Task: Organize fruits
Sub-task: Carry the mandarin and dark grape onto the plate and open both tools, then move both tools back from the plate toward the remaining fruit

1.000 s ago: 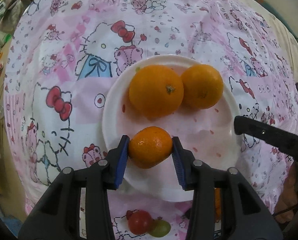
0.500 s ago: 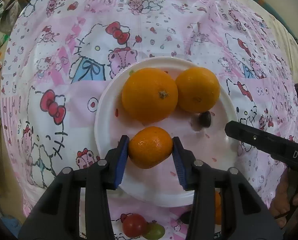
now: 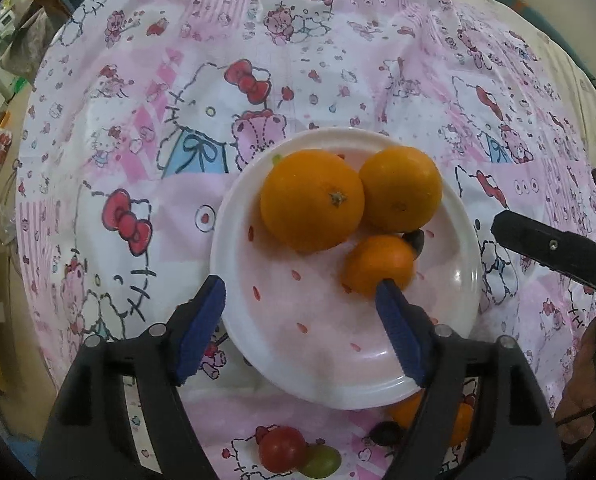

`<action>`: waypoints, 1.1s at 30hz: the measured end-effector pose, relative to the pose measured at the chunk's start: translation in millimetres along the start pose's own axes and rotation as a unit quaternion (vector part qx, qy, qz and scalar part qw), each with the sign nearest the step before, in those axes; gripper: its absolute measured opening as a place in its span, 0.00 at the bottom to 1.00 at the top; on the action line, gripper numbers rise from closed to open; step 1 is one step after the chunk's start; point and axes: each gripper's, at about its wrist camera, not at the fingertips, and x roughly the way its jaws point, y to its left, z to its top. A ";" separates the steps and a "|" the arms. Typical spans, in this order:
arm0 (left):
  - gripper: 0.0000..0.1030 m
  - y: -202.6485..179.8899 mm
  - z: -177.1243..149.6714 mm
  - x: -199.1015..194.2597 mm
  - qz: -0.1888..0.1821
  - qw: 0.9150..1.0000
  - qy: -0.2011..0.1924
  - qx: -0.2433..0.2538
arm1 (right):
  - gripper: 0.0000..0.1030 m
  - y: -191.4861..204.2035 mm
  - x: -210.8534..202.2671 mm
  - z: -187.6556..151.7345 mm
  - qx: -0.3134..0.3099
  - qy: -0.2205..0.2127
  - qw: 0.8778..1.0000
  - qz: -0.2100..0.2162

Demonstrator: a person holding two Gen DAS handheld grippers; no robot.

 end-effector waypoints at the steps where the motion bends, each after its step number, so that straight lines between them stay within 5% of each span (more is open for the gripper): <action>1: 0.72 0.4 0.0 -2.0 0.000 1.000 -0.004 0.000 | 0.53 0.1 -0.8 0.0 0.000 0.000 1.000 0.001; 22: 0.72 23.0 -24.4 -46.0 -0.002 0.998 -0.042 -0.040 | 0.57 18.6 -37.6 -34.8 -0.036 -0.011 0.999 -0.014; 33: 0.72 32.7 -67.2 -65.5 0.022 0.998 -0.029 -0.044 | 0.57 11.2 -54.7 -81.2 -0.024 0.001 0.999 -0.021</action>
